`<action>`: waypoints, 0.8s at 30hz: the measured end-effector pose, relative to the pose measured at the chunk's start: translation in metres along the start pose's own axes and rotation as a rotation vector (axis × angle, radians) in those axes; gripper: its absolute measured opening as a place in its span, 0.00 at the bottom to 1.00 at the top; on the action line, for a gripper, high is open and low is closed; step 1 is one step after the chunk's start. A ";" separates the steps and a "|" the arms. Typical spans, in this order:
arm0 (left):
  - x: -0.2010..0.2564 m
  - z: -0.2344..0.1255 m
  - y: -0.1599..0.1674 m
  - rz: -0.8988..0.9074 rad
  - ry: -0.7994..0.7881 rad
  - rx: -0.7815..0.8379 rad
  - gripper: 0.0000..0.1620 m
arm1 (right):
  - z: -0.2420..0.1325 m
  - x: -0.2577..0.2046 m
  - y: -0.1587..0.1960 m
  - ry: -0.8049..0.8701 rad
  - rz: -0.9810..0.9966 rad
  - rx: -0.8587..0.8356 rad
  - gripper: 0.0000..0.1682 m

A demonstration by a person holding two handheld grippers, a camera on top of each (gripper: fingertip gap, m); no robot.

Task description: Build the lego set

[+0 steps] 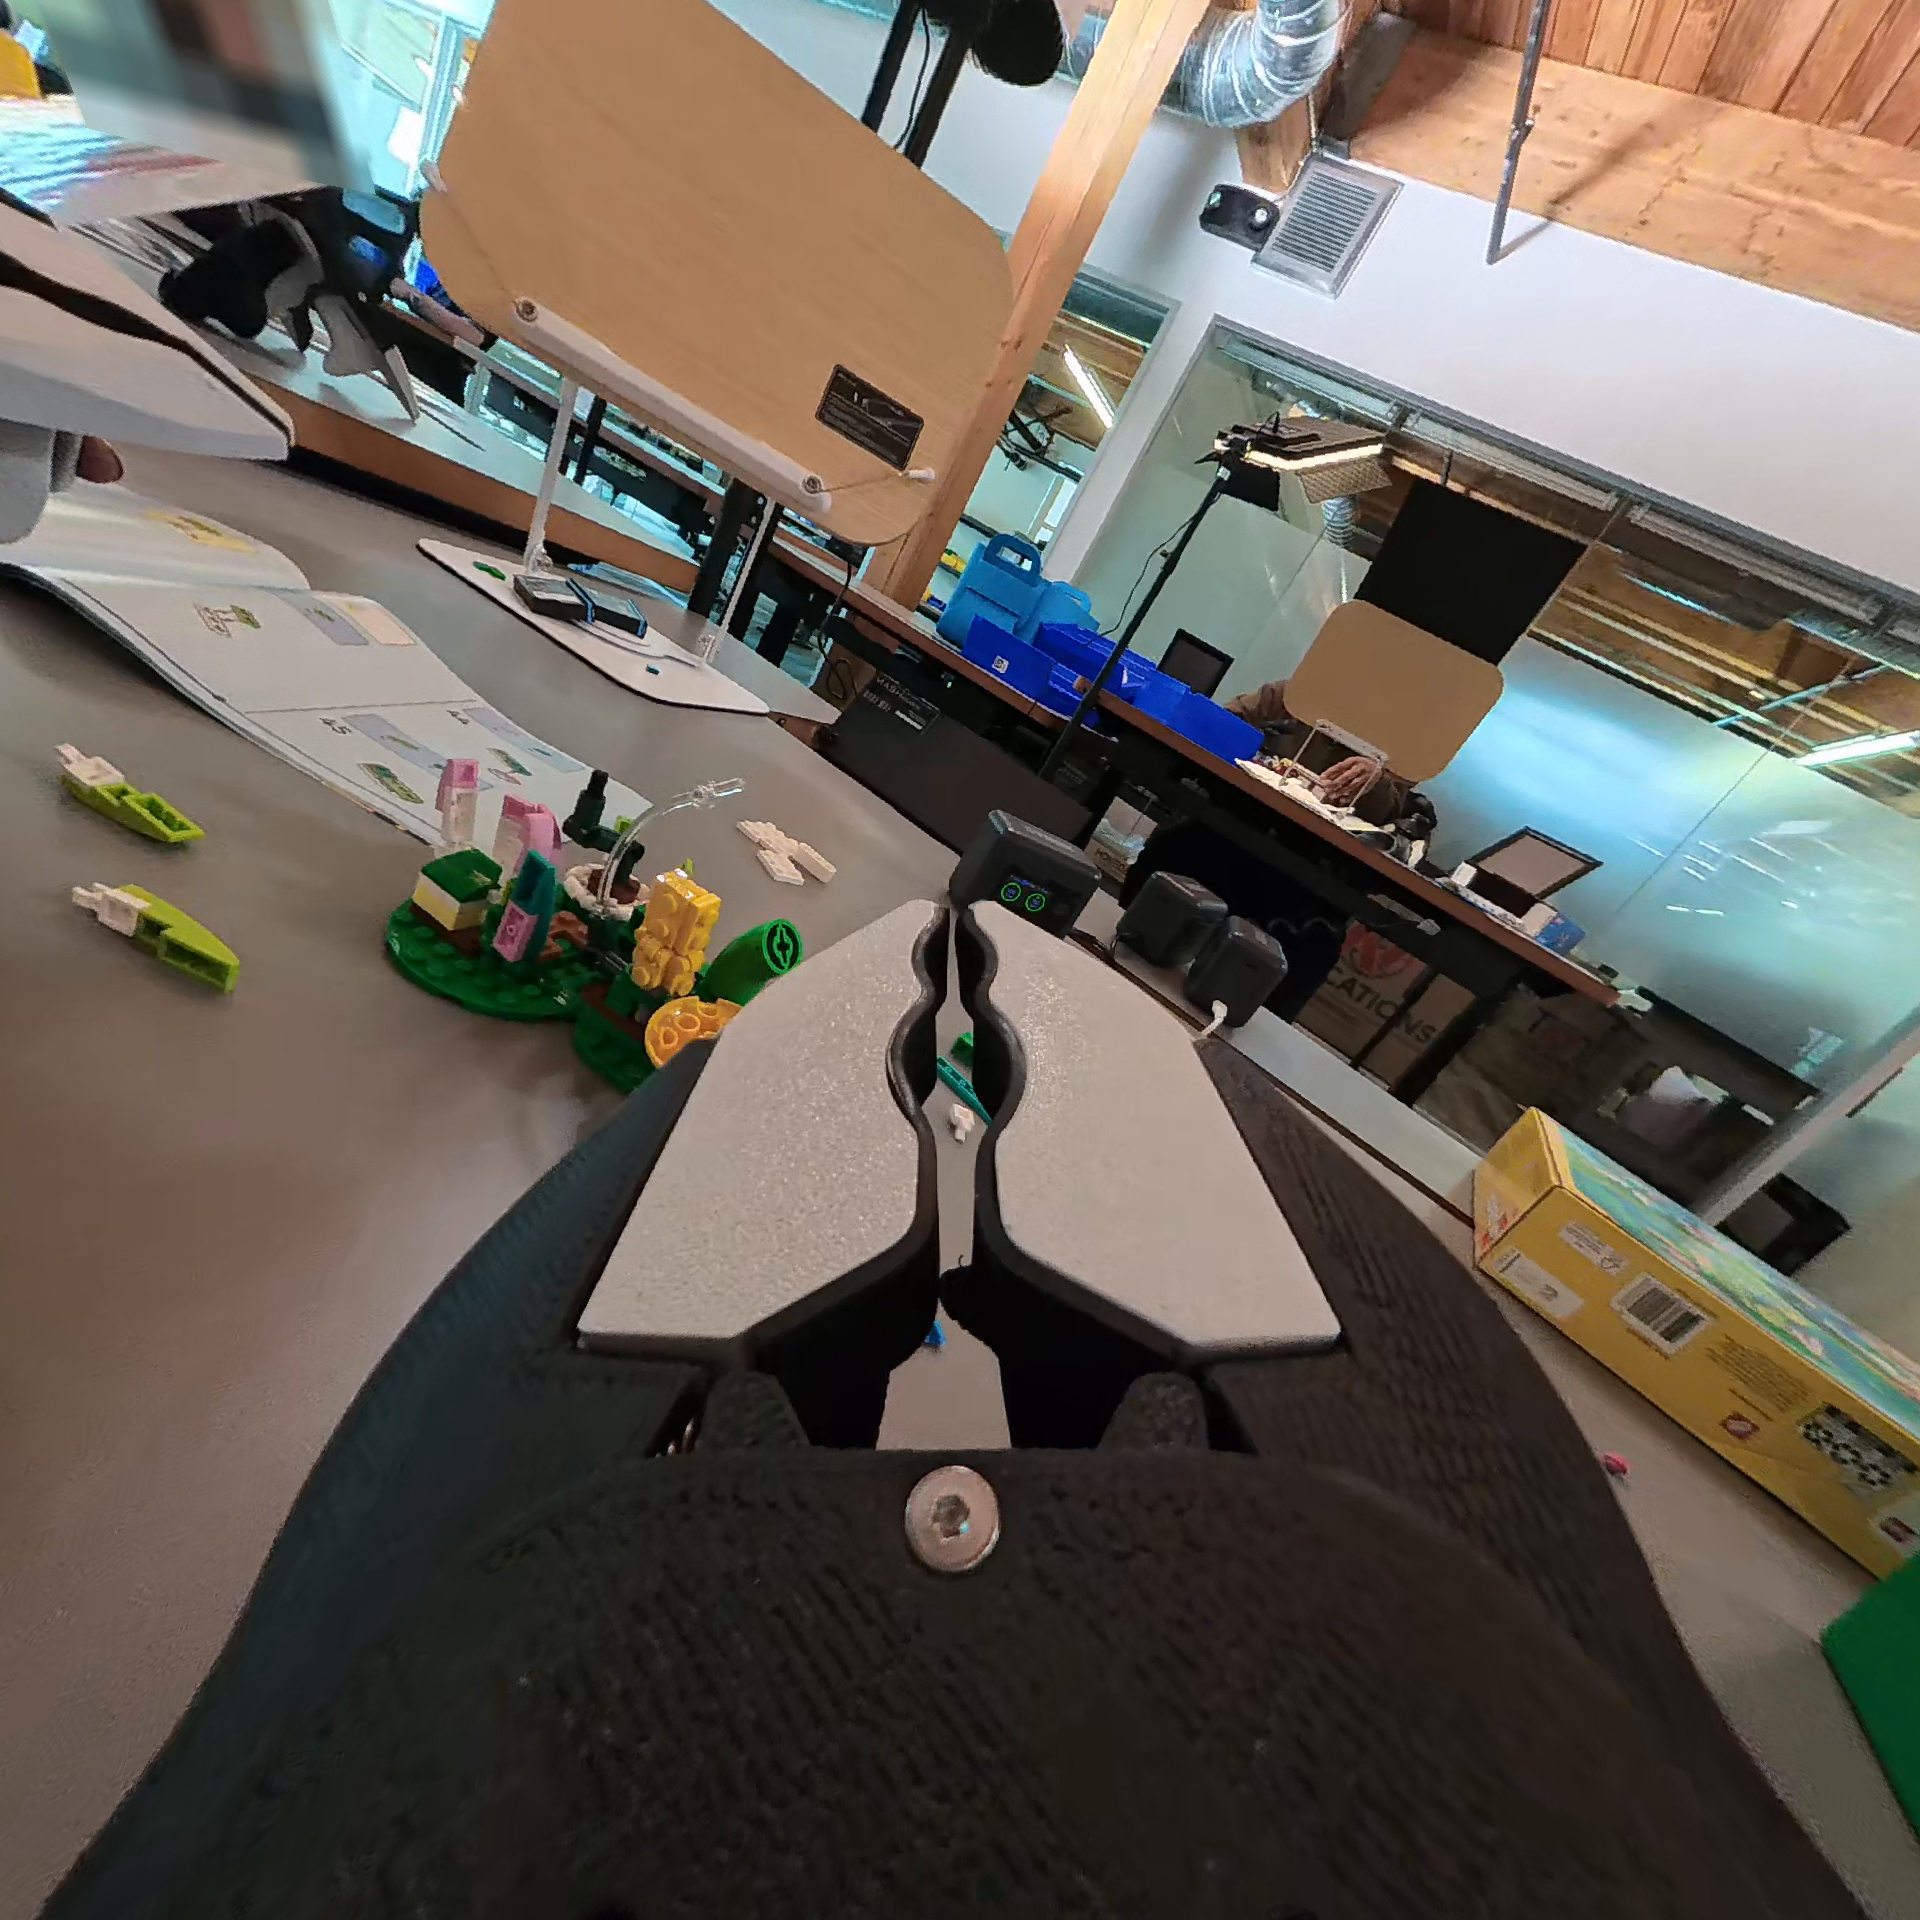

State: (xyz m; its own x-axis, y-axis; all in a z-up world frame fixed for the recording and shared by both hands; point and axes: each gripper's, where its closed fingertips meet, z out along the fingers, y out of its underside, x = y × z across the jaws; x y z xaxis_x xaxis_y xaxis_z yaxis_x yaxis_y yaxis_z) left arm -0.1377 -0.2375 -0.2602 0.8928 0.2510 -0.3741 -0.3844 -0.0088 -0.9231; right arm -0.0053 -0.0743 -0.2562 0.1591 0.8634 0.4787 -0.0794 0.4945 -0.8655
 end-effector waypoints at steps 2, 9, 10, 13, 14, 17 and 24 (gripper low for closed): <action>0.000 0.000 -0.001 -0.001 0.000 0.003 0.00 | 0.000 0.001 0.000 0.001 0.009 0.002 0.00; 0.001 0.000 -0.001 0.000 0.009 0.006 0.00 | 0.000 0.002 0.000 0.006 0.011 0.002 0.00; 0.002 0.000 -0.001 0.002 0.011 0.006 0.00 | 0.000 0.002 0.000 0.006 0.011 0.002 0.00; 0.003 0.000 -0.001 0.005 0.014 0.008 0.00 | 0.000 0.001 0.000 0.005 0.008 0.002 0.00; 0.003 0.000 -0.001 0.006 0.015 0.008 0.00 | 0.000 0.001 0.000 0.004 0.006 0.002 0.00; 0.003 0.000 -0.001 0.005 0.015 0.009 0.00 | 0.000 -0.001 -0.001 -0.001 -0.005 0.003 0.00; 0.004 0.000 -0.001 0.007 0.020 0.006 0.00 | 0.000 -0.001 -0.001 -0.001 -0.012 0.006 0.00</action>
State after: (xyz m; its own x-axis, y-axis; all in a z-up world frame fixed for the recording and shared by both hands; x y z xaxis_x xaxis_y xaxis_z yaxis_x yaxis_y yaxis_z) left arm -0.1342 -0.2362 -0.2607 0.8947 0.2313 -0.3820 -0.3918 -0.0042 -0.9201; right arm -0.0051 -0.0759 -0.2560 0.1586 0.8577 0.4891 -0.0830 0.5052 -0.8590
